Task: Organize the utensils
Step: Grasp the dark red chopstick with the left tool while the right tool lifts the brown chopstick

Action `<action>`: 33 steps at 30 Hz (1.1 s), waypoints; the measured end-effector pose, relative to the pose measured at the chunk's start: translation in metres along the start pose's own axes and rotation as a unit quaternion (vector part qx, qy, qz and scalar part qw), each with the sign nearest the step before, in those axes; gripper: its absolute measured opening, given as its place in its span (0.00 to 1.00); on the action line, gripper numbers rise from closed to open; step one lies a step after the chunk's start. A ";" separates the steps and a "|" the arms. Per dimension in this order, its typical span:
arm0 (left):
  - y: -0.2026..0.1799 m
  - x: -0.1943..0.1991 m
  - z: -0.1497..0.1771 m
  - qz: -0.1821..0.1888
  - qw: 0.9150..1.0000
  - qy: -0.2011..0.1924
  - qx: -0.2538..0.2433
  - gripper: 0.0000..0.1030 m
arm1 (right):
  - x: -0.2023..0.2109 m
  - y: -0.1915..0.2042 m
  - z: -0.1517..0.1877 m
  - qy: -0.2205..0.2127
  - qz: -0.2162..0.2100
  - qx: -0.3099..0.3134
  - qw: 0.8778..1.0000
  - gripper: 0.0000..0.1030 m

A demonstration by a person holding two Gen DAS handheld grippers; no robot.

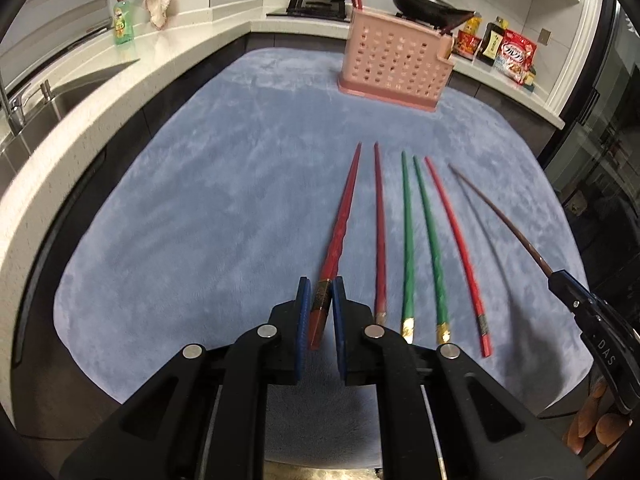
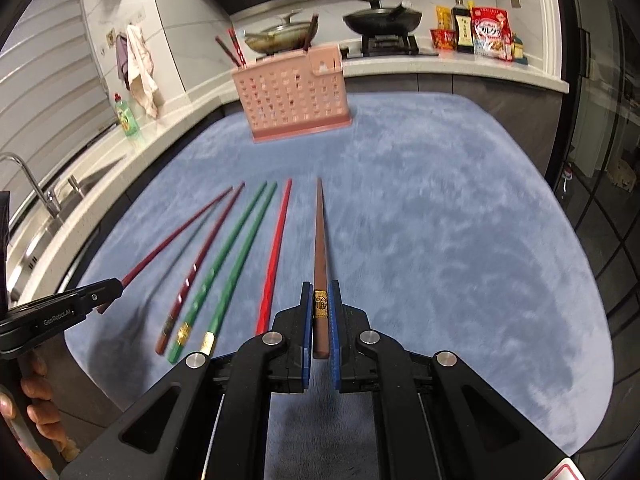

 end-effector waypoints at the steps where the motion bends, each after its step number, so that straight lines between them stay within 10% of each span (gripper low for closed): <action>1: 0.000 0.004 -0.005 0.003 1.000 -0.005 0.000 0.10 | 0.004 0.000 -0.006 -0.006 -0.002 0.000 1.000 0.07; 23: -0.001 0.052 -0.102 0.025 0.996 -0.089 -0.004 0.02 | 0.051 0.001 -0.115 -0.125 -0.033 0.009 0.992 0.07; 29: 0.012 0.012 -0.052 0.032 0.999 -0.025 0.000 0.41 | 0.059 0.002 -0.109 -0.127 -0.030 0.006 0.991 0.07; 33: 0.015 -0.008 -0.017 0.038 0.999 0.012 0.000 0.42 | 0.065 0.002 -0.105 -0.129 -0.027 0.004 0.991 0.07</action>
Point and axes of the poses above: each gripper's, at about its wrist camera, not at the fingertips, and x roughly against the way its jaws point, y to its left, z to its underside, the point moved 1 cm from there along -x, roughly the way its jaws point, and after that the axes turned 9 degrees about -z, right-handed, at the moved point
